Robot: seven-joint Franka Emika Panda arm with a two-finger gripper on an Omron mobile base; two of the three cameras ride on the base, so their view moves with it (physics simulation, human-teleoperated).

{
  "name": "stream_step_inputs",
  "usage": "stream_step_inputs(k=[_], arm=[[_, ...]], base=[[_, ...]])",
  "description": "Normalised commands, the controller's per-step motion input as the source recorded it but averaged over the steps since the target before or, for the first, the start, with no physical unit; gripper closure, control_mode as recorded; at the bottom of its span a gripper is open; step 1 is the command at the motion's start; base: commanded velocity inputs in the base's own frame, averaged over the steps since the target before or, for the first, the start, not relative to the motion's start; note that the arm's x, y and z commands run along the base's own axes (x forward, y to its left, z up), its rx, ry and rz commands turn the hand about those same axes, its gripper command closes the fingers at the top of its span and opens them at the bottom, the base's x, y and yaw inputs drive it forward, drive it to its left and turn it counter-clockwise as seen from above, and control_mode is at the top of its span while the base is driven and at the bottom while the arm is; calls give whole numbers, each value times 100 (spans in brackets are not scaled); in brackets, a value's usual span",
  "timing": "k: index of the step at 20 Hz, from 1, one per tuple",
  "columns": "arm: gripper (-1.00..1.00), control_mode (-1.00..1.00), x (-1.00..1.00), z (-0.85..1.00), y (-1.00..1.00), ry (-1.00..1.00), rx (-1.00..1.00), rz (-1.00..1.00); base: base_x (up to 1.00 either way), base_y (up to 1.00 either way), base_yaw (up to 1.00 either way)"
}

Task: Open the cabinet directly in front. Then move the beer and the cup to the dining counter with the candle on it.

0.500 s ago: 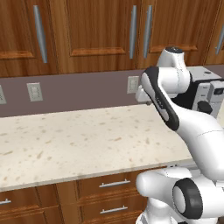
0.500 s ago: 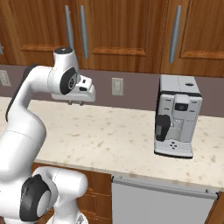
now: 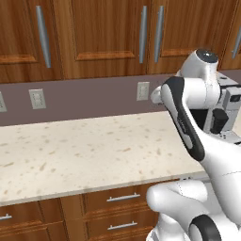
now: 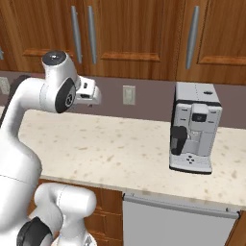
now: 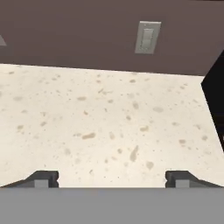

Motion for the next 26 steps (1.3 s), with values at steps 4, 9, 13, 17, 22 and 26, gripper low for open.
stream_step_inputs(k=[4,9,13,17,22,26], arm=[[-100,-100,-57,63,0,-66,3,0],[-100,-100,-51,64,-2,-64,7,0],[-100,-100,-42,62,-6,-59,10,0],[-100,-100,-40,46,-4,-58,8,0],[-100,-100,-14,19,-2,-35,3,0],[-100,-100,0,0,0,0,0,0]], base=[[0,0,0],[0,0,0],[0,0,0],[0,0,0],[0,0,0],[0,0,0]])
